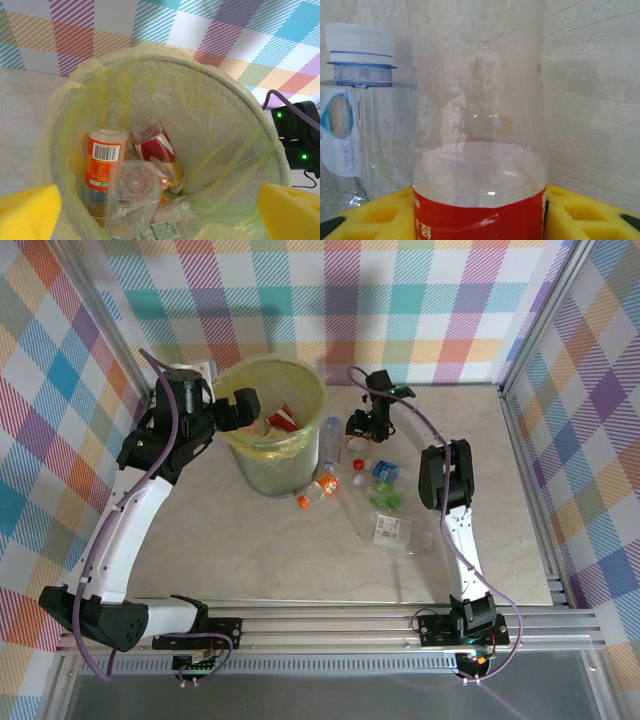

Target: Put the plastic bottles in the bin

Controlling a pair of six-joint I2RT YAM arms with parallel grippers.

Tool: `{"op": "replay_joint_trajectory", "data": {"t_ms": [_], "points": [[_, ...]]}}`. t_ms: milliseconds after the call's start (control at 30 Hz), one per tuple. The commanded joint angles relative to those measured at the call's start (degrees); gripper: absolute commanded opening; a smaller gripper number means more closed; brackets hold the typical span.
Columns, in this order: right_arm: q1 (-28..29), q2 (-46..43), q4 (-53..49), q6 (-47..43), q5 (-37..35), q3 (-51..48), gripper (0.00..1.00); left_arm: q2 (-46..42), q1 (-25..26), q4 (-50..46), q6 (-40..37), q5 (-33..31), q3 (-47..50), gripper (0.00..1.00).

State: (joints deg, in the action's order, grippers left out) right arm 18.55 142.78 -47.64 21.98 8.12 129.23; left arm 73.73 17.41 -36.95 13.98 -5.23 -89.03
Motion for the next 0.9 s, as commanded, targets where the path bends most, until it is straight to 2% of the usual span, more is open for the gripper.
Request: {"op": "replay_joint_trajectory", "data": {"t_ms": [0,267,467,600,867], "points": [[-0.01,-1.27,-0.17,-0.37,-0.75,1.03,0.41,-1.36,-0.5,1.71,0.57,-0.69,0.18,1.0],[0.0,-10.26,2.61,-1.82,-1.5,1.2,0.38,-1.4,-0.52,1.88,0.35,-0.9,-1.01,1.0],[0.07,-19.04,3.91,-3.3,-0.95,0.33,0.37,-0.08,-0.53,2.58,0.43,1.58,-3.43,1.0],[0.82,-27.02,7.82,-4.36,0.97,-5.79,0.37,2.36,-0.5,3.17,1.17,6.47,-6.64,1.0],[4.11,-43.39,17.21,-6.91,7.51,-20.93,0.37,8.67,-0.45,7.5,5.35,22.59,-14.0,1.0]]}}
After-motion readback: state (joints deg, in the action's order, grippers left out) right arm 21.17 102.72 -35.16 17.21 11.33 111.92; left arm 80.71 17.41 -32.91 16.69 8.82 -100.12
